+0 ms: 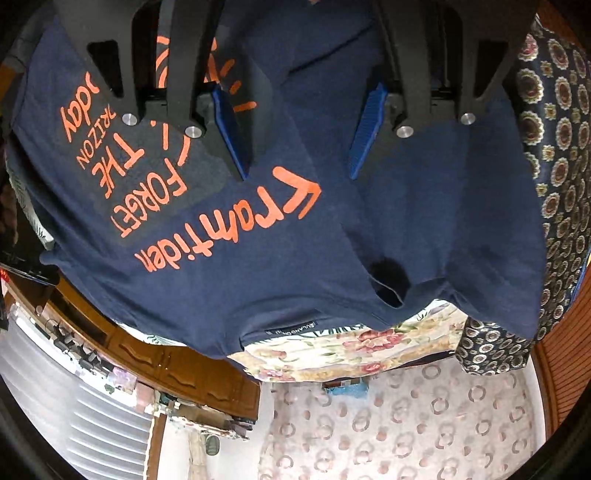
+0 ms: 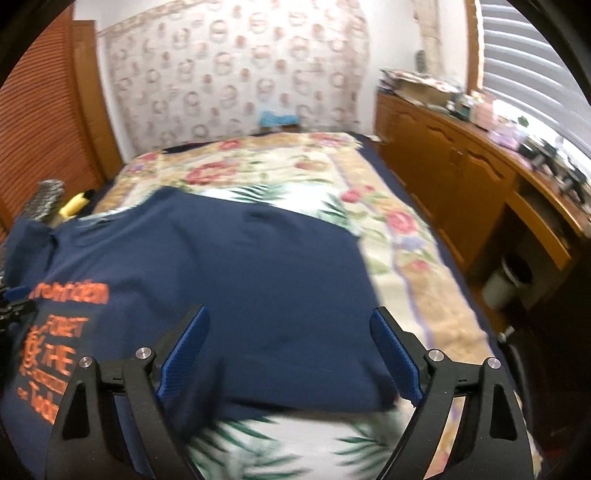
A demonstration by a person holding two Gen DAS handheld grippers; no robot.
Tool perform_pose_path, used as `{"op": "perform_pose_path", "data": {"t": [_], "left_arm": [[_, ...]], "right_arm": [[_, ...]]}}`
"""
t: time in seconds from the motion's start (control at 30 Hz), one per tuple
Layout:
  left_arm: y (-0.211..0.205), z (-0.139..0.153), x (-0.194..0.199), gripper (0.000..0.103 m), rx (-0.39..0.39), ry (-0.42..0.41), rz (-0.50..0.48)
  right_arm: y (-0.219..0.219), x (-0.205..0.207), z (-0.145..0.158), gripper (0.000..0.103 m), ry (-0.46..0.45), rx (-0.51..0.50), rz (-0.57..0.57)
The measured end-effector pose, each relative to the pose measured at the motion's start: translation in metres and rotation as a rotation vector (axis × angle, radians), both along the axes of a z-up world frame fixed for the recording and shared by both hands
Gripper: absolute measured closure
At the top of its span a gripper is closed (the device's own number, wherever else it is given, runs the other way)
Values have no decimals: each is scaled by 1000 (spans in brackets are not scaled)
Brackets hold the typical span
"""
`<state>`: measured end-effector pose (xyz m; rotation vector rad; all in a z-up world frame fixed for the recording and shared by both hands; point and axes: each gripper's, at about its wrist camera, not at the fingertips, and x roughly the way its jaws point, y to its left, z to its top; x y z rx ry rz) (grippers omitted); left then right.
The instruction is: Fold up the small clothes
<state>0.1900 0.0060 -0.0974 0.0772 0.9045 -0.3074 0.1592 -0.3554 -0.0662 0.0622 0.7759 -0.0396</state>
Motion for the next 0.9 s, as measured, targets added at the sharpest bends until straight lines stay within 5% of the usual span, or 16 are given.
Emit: {"op": "perform_pose_path", "data": {"t": [0.23, 0.6, 0.9], "left_arm": [[-9, -1, 0, 46, 33, -29, 0], [-15, -2, 5, 30, 36, -18, -28], [-18, -1, 5, 28, 35, -17, -30]], "right_arm": [[-28, -7, -12, 17, 55, 29, -42], [-37, -11, -25, 18, 126, 108, -33], [-40, -15, -26, 32, 133, 129, -30]]}}
